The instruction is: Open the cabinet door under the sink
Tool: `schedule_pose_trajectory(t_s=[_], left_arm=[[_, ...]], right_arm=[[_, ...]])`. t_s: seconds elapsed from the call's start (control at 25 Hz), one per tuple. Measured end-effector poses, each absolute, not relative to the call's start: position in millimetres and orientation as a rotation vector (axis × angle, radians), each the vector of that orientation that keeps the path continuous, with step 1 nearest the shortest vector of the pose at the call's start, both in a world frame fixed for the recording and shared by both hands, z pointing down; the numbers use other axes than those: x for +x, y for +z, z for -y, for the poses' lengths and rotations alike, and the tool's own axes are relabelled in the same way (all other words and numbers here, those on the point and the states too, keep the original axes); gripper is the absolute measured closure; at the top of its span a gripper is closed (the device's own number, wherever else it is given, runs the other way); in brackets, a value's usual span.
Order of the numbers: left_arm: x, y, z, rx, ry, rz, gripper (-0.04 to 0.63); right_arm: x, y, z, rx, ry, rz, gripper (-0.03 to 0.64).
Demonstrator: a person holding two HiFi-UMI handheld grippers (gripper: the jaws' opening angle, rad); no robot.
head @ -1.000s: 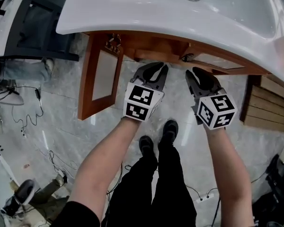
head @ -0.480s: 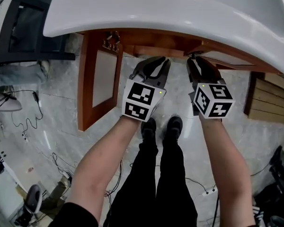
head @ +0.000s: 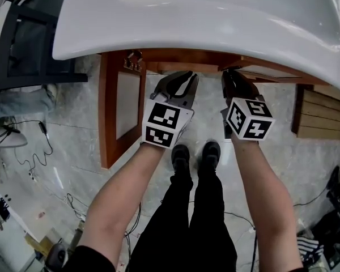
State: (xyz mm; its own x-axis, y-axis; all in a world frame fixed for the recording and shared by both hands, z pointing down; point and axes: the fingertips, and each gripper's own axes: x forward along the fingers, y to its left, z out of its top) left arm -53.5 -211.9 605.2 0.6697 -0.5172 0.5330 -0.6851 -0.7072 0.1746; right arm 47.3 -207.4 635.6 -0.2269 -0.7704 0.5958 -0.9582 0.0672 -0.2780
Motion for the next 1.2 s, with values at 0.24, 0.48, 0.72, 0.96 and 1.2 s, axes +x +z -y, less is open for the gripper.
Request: schedule_pose_trajectory(t_s=[0.24,0.48,0.72,0.96,1.2], left_arm=[[-44,590,214,2.583,0.618,0.871,0.543],[-23,572,202,2.711,0.617,0.694,0.517],[2,558,182,2.827,0.618,0.479,0.480],[33,552,162,2.899,0.653,0.331,0.466],[44,548,160,2.920,0.638,0.285,0.489]], right_arm=[[45,632,198,1.688,0.877,2.076,0.522],[45,629,179,1.646,0.832,2.100,0.523],[43,631,156,1.584,0.788,2.147,0.523],[44,632,145,1.557,0.788,2.171,0.523],[45,631,144,1.561,0.799,2.180,0.522]])
